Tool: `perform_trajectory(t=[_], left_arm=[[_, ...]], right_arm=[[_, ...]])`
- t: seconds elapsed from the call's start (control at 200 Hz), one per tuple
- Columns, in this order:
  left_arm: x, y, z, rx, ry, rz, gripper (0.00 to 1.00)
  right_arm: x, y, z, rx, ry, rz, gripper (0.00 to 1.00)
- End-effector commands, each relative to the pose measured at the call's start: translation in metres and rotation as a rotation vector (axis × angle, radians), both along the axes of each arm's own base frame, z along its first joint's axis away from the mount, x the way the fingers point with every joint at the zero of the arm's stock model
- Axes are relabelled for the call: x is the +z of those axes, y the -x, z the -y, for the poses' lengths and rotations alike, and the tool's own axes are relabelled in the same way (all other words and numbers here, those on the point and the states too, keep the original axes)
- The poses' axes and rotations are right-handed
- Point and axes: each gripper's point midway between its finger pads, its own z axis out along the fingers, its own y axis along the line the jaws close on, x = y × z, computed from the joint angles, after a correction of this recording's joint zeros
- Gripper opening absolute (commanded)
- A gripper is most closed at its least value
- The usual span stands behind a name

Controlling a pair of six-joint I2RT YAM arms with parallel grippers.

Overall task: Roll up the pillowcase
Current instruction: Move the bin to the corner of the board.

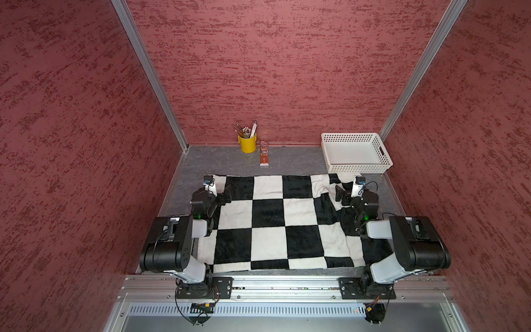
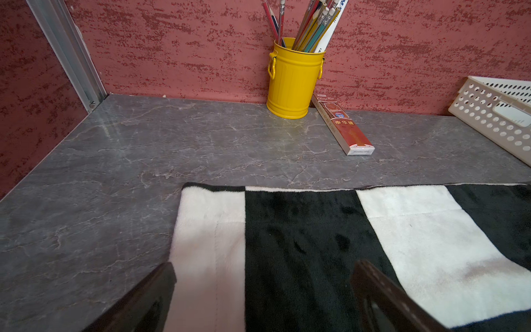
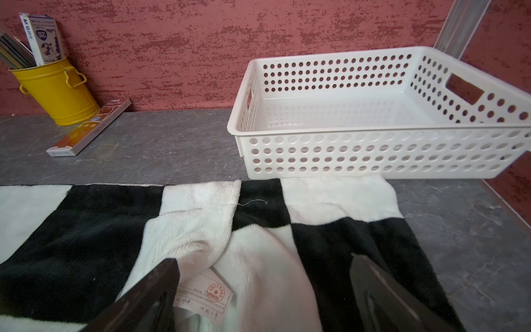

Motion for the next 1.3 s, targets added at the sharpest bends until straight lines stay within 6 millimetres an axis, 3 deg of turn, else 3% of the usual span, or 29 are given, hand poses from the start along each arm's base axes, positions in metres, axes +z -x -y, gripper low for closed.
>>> perform_trajectory(t=[0.0, 0.1, 0.2, 0.26, 0.386, 0.471, 0.666, 0.671, 0.716, 0.831, 0.982, 1.067, 1.217, 1.297], left_arm=[[0.027, -0.005, -0.020, 0.110, 0.008, 0.003, 1.00], [0.047, -0.006, -0.046, 0.262, 0.054, -0.075, 1.00], [0.075, -0.002, -0.069, 0.398, 0.193, -0.097, 1.00], [0.087, 0.001, -0.079, 0.437, 0.287, -0.095, 1.00], [0.093, 0.000, -0.095, 0.426, 0.533, -0.115, 1.00], [0.083, -0.007, -0.101, 0.446, 0.572, -0.218, 1.00], [0.053, -0.029, -0.091, 0.425, 0.497, -0.477, 1.00], [0.052, -0.030, -0.090, 0.422, 0.496, -0.481, 1.00], [0.043, -0.034, -0.084, 0.407, 0.473, -0.522, 1.00], [0.018, -0.044, -0.064, 0.362, 0.415, -0.634, 0.96], [-0.013, -0.058, -0.049, 0.340, 0.368, -0.761, 0.86], [-0.029, -0.066, -0.045, 0.323, 0.371, -0.815, 0.75], [-0.052, -0.082, -0.046, 0.325, 0.320, -0.887, 0.70], [-0.059, -0.091, -0.049, 0.334, 0.300, -0.895, 0.63]], right_arm=[[0.028, 0.008, 0.014, -0.083, -0.002, 0.074, 0.99], [0.050, 0.013, 0.022, -0.139, -0.009, 0.082, 0.99], [0.071, 0.014, 0.043, -0.285, -0.108, 0.004, 0.99], [0.085, 0.010, 0.043, -0.303, -0.149, -0.034, 0.99], [0.095, -0.001, 0.049, -0.369, -0.257, -0.136, 0.98], [0.096, -0.013, 0.051, -0.388, -0.279, -0.193, 0.99], [0.084, -0.036, 0.056, -0.417, -0.296, -0.345, 0.99], [0.075, -0.038, 0.056, -0.422, -0.296, -0.370, 0.99], [0.065, -0.042, 0.058, -0.429, -0.315, -0.421, 0.99], [0.051, -0.051, 0.058, -0.415, -0.354, -0.495, 0.98], [0.041, -0.057, 0.056, -0.414, -0.361, -0.533, 0.99], [0.035, -0.058, 0.060, -0.440, -0.351, -0.563, 0.98], [0.022, -0.056, 0.064, -0.462, -0.349, -0.621, 0.98], [0.018, -0.056, 0.065, -0.462, -0.349, -0.640, 0.99]])
